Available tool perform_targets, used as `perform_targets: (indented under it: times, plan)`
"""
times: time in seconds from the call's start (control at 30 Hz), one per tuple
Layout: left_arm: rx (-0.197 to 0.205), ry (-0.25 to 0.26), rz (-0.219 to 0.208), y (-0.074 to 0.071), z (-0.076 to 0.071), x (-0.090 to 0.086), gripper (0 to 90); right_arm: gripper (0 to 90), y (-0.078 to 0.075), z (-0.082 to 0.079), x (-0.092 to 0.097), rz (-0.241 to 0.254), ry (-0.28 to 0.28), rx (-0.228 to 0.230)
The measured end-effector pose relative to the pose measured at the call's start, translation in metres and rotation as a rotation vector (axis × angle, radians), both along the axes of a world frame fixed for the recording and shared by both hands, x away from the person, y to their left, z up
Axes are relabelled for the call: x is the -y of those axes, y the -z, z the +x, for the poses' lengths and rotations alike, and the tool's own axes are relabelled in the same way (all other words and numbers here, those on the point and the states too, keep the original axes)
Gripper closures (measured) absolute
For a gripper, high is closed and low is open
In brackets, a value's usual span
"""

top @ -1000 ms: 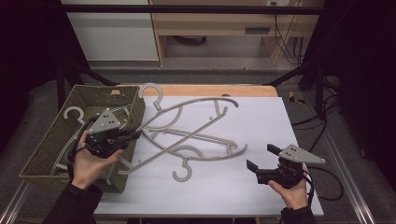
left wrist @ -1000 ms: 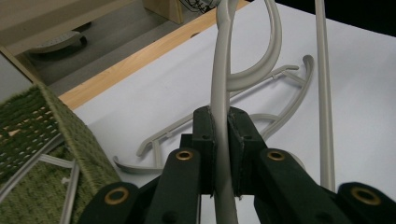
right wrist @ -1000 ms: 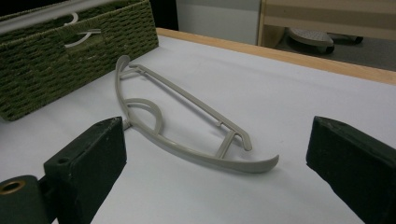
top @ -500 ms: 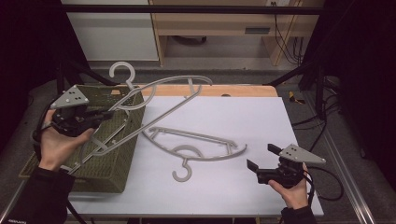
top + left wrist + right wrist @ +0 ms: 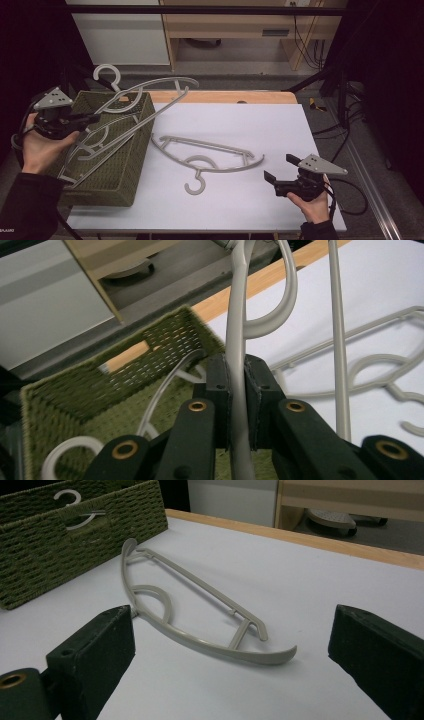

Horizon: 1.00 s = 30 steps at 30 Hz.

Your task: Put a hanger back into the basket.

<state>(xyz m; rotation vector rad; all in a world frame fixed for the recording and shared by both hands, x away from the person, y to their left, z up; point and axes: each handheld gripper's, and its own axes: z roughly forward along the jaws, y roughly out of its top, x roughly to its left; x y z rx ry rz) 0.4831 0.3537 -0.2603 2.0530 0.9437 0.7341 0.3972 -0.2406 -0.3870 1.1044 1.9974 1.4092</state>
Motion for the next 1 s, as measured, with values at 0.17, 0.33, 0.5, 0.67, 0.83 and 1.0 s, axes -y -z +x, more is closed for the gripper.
perform_targets:
  times: [0.17, 0.33, 0.5, 0.67, 0.83, 1.0]
  plan:
    - [-0.014, -0.029, -0.014, 0.008, 0.004, -0.019, 82.9, 5.1, 0.001, 0.0, 0.0, 0.0, -0.002, -0.005]
    - [-0.019, -0.042, -0.01, 0.017, 0.004, -0.038, 82.9, 5.1, 0.001, 0.001, 0.0, -0.003, -0.002, -0.005]
    - [-0.016, -0.058, -0.016, 0.024, 0.002, -0.057, 82.9, 5.1, 0.002, 0.002, -0.001, -0.004, 0.001, -0.01]
    - [-0.012, -0.084, -0.024, 0.031, 0.001, -0.074, 82.9, 5.0, 0.003, 0.003, -0.002, -0.01, -0.003, -0.012]
    - [-0.013, -0.1, -0.011, 0.038, -0.002, -0.089, 82.9, 5.0, 0.004, 0.003, -0.002, -0.01, -0.001, -0.014]
    - [-0.021, -0.12, 0.0, 0.045, -0.002, -0.098, 82.9, 5.0, 0.003, 0.003, -0.002, -0.006, 0.004, -0.014]
